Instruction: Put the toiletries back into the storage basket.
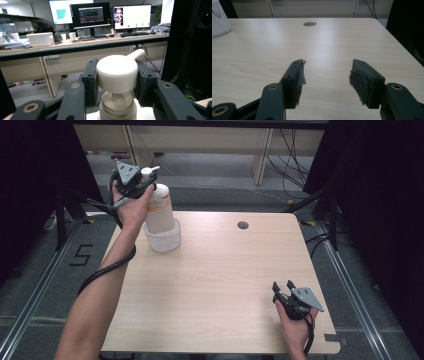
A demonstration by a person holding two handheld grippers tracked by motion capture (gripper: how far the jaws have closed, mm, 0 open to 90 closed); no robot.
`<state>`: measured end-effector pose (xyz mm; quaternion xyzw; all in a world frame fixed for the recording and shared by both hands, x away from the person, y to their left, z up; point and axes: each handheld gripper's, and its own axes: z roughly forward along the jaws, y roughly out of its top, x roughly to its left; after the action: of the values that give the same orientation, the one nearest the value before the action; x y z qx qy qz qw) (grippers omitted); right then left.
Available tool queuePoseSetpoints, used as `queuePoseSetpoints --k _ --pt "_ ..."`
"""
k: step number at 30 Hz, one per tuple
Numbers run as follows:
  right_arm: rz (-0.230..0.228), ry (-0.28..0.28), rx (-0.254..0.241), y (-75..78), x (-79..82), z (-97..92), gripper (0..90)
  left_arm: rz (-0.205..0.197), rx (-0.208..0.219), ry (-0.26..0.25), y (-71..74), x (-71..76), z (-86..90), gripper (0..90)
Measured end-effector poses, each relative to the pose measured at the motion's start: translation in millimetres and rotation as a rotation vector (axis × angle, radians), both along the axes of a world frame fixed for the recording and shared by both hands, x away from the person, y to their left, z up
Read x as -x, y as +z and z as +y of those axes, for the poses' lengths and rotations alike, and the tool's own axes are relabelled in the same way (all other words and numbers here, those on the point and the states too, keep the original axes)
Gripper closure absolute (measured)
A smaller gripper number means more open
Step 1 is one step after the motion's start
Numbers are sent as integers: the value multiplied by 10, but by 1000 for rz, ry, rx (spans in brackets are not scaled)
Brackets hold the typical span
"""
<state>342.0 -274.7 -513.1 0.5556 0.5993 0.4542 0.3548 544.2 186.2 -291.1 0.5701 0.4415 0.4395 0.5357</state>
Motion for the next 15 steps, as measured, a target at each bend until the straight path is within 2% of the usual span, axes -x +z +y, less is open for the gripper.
queuePoseSetpoints --k 5,6,10,15 --pt "1 1 -1 0 0 0 445 10 7 0 -36 -14 3 585" --pt "1 7 22 2 -7 -18 445 13 7 -1 -50 -22 1 585" --pt "2 7 26 3 -8 -15 445 21 0 -2 -80 -35 -9 585" --pt "-3 11 15 0 -10 -17 443 22 2 0 -116 -45 -6 585"
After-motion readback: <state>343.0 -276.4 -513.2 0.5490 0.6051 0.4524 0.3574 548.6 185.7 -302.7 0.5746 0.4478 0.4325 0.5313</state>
